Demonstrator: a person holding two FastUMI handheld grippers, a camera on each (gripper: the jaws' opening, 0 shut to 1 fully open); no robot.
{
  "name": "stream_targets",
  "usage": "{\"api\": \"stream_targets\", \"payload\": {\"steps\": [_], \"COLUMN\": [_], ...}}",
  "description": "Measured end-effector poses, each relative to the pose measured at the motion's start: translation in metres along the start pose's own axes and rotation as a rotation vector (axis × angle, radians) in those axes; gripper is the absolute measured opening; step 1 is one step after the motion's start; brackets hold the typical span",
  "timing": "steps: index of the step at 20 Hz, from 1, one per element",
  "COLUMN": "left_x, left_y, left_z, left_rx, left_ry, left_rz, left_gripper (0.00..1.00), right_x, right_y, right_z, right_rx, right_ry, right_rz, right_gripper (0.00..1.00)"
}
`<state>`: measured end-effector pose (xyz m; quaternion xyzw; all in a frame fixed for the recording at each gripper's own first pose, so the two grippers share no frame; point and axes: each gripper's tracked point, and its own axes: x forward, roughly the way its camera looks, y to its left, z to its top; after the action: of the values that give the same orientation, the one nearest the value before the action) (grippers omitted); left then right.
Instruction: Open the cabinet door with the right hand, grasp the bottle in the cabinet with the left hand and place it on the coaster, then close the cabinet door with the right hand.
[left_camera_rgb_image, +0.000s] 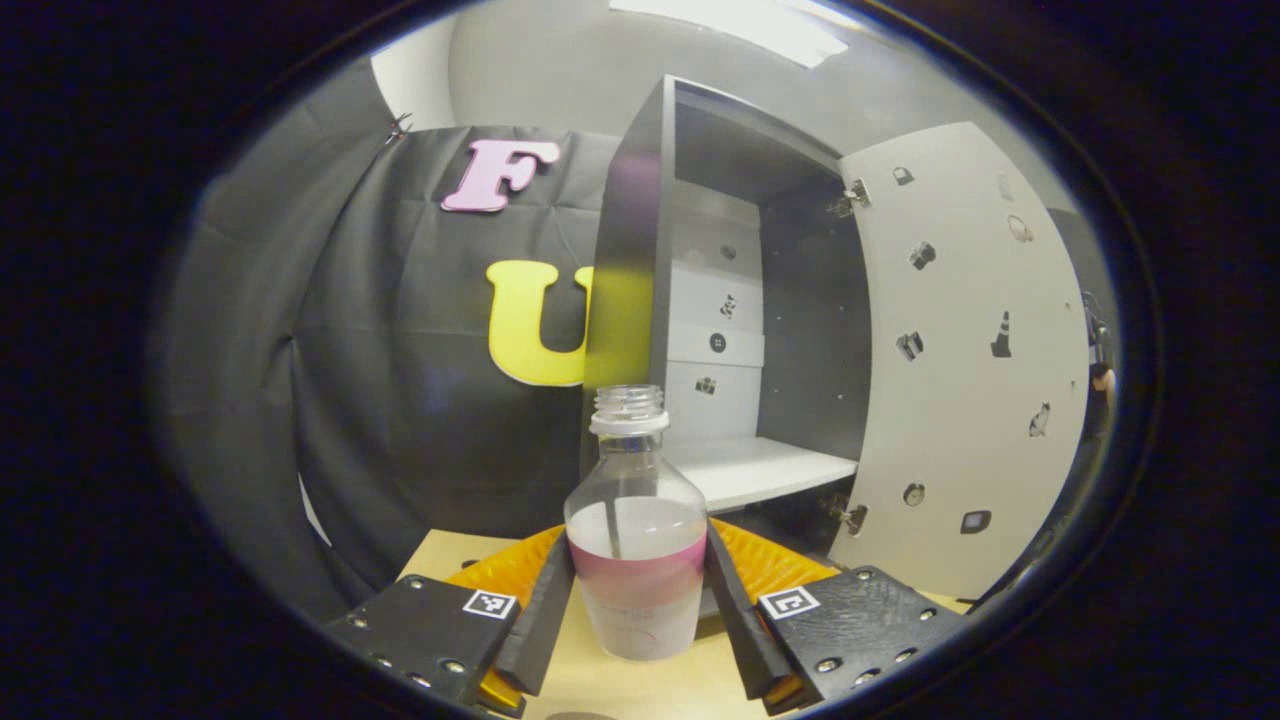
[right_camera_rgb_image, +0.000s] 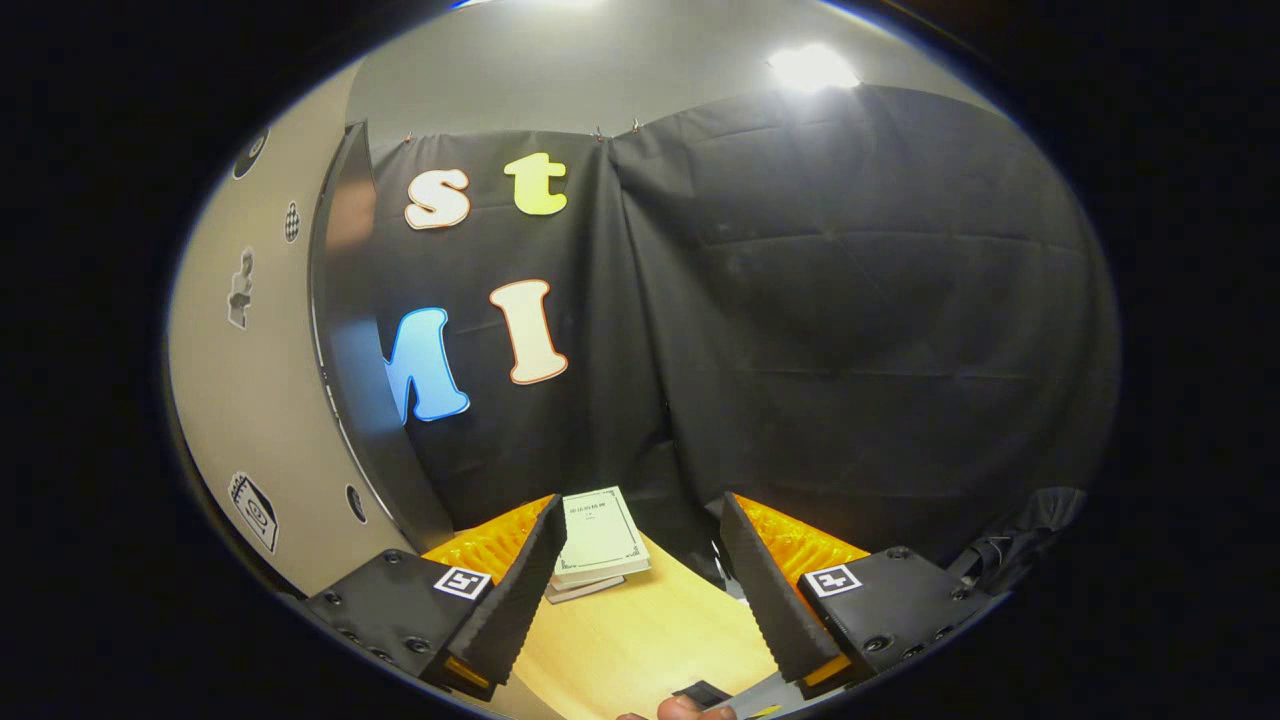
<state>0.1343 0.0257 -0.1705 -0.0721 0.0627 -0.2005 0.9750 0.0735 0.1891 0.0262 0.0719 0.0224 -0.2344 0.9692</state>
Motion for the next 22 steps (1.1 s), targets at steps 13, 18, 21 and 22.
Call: {"api": "stream_targets", "payload": {"steps": [13, 18, 21, 22], "left_x": [-0.069, -0.070, -0.072, -0.073], "left_y": [0.067, 0.063, 0.054, 0.051], "left_z": [-0.174, -0.215, -0.225, -0.229], "left_rx": [-0.080, -0.013, 0.043, 0.067], "left_ry": [0.149, 0.171, 0.172, 0.175], "left_rz": [0.189, 0.212, 0.201, 0.196], "left_gripper": [0.73, 0.73, 0.73, 0.73], "right_x": [-0.034, -0.040, -0.041, -0.042], "right_y": [-0.039, -0.045, -0.045, -0.044], "right_z": [-0.028, -0.040, -0.042, -0.040], "right_rx": [0.013, -0.017, 0.008, 0.008], "right_ry": [0.033, 0.074, 0.093, 0.089], "right_rz": [-0.125, -0.165, -0.179, -0.179], "right_gripper": [0.92, 0.98, 0.98, 0.98]}}
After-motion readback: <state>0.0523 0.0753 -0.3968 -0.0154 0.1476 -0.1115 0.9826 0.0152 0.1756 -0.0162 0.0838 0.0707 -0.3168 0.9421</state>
